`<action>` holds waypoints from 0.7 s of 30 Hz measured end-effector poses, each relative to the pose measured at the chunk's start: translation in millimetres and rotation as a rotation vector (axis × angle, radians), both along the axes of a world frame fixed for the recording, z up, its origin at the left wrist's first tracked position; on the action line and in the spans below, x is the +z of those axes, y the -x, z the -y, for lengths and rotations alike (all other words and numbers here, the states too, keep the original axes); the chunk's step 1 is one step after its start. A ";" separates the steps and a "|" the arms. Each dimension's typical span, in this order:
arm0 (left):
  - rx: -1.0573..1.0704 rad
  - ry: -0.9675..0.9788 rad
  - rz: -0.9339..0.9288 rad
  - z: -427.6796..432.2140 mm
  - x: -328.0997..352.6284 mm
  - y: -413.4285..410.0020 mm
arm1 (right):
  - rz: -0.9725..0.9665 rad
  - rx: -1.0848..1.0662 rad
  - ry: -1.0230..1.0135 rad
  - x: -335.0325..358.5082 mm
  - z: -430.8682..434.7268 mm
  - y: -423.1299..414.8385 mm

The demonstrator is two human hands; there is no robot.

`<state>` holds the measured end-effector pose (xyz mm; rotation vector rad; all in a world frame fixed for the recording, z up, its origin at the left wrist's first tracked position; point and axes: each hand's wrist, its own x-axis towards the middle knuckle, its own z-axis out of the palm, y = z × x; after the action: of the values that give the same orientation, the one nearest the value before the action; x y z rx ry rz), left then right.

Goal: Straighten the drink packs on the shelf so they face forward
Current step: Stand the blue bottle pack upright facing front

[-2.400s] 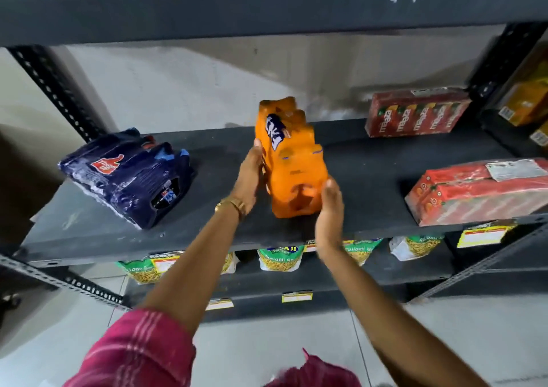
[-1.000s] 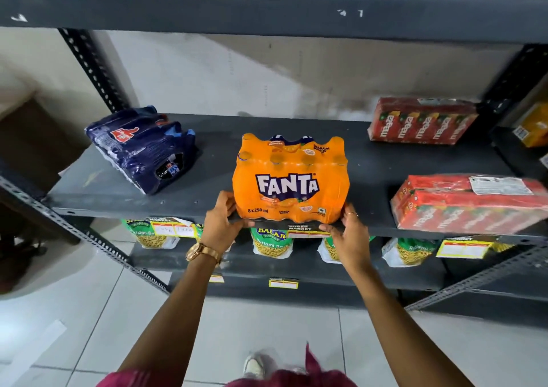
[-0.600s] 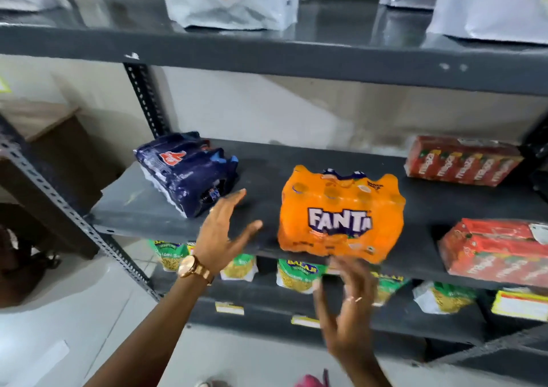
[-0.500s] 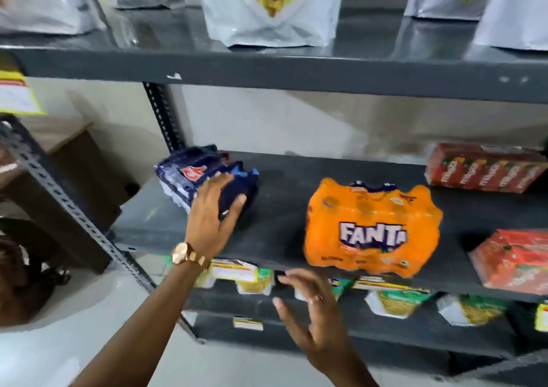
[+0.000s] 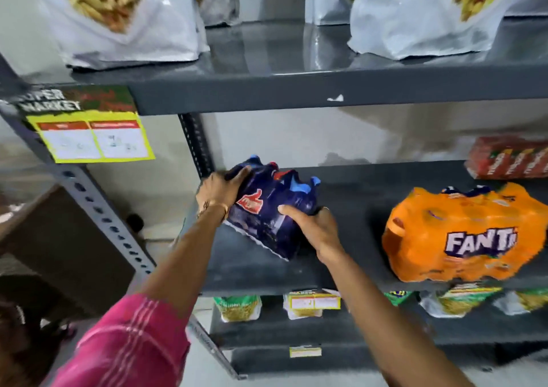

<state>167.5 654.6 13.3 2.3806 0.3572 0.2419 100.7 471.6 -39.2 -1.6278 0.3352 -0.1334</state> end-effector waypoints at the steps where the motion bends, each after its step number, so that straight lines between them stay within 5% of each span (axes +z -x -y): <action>1: -0.019 0.125 0.067 -3.9 -5.7 4.6 | 0.091 -0.038 0.113 -0.4 -1.5 1.9; 4: -0.127 0.481 0.231 -16.2 -36.6 13.9 | 0.233 -0.067 0.377 -0.8 -2.2 12.1; 7: -0.185 0.539 0.197 -24.8 -62.7 17.5 | 0.327 -0.006 0.465 -10.5 0.0 20.7; 11: -0.117 0.457 0.208 -19.1 -75.2 38.6 | 0.360 0.156 0.084 -22.7 -0.1 16.6; 14: -0.100 0.646 0.128 7.9 -75.0 72.4 | 0.176 0.155 -0.238 -10.0 5.1 7.6; 17: -0.220 0.819 -0.009 28.7 -68.8 78.6 | 0.106 0.110 -0.317 -6.2 1.9 4.2; 21: -0.408 1.064 -0.137 8.9 -49.3 38.9 | 0.178 -0.258 -0.261 -16.8 -49.6 45.5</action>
<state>128.6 645.7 -36.0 1.3629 0.0179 -0.2575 55.1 521.1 -56.0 -1.3002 0.4067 -0.4109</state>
